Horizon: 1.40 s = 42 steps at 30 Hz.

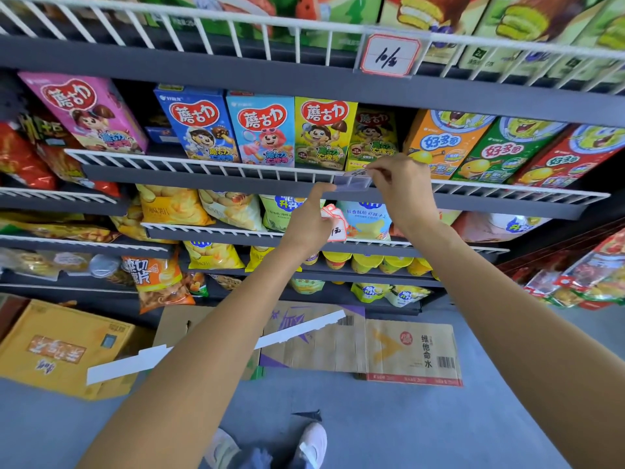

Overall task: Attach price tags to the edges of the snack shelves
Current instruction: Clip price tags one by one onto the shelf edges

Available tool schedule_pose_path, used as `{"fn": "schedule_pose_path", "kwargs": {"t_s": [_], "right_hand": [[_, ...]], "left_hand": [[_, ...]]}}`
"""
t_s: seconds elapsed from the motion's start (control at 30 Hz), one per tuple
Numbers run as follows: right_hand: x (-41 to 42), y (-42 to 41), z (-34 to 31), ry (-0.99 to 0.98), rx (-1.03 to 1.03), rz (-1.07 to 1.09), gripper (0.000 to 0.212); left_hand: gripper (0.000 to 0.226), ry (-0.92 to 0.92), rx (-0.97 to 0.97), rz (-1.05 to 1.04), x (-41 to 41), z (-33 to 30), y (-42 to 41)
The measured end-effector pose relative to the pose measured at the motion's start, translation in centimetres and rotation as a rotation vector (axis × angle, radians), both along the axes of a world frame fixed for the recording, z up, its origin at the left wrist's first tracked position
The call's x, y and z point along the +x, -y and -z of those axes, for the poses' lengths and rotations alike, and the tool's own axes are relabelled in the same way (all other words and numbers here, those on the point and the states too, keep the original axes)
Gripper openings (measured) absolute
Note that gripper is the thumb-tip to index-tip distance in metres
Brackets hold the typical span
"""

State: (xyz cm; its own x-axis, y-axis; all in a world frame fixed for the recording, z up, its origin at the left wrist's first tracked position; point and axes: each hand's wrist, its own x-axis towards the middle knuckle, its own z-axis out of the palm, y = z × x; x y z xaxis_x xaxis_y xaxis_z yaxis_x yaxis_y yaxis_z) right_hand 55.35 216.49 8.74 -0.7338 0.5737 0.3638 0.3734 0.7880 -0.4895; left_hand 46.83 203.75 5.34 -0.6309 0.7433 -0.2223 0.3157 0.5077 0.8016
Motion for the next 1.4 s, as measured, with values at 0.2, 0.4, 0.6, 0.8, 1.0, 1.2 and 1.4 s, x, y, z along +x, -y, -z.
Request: {"fn": "schedule_pose_path", "kwargs": {"t_s": [0.2, 0.4, 0.6, 0.8, 1.0, 1.2, 1.4], "right_hand": [[-0.9, -0.9, 1.1, 0.143, 0.038, -0.028, 0.013], [-1.9, -0.3, 1.2, 0.238, 0.149, 0.045, 0.014], [-2.1, 0.1, 1.7, 0.172, 0.146, 0.087, 0.009], [-1.5, 0.5, 2.4, 0.194, 0.194, 0.156, 0.013], [-1.2, 1.5, 1.9, 0.348, 0.367, 0.146, 0.032], [-0.4, 2.3, 1.8, 0.459, 0.425, 0.105, 0.038], [-0.2, 2.4, 1.9, 0.467, 0.487, 0.086, 0.046]], "left_hand": [[0.057, -0.109, -0.093, 0.066, -0.8, -0.2, 0.2], [0.057, -0.163, -0.126, 0.123, -1.4, -0.8, 0.4], [0.05, -0.142, -0.122, 0.118, -1.9, -0.9, -0.1], [0.05, -0.152, -0.119, 0.125, -1.9, -0.9, 0.0], [0.05, -0.132, -0.116, 0.13, -2.1, -1.1, 0.0], [0.049, -0.132, -0.12, 0.136, -2.3, -1.2, -0.1], [0.048, -0.137, -0.125, 0.132, -2.2, -1.3, -0.1]]}}
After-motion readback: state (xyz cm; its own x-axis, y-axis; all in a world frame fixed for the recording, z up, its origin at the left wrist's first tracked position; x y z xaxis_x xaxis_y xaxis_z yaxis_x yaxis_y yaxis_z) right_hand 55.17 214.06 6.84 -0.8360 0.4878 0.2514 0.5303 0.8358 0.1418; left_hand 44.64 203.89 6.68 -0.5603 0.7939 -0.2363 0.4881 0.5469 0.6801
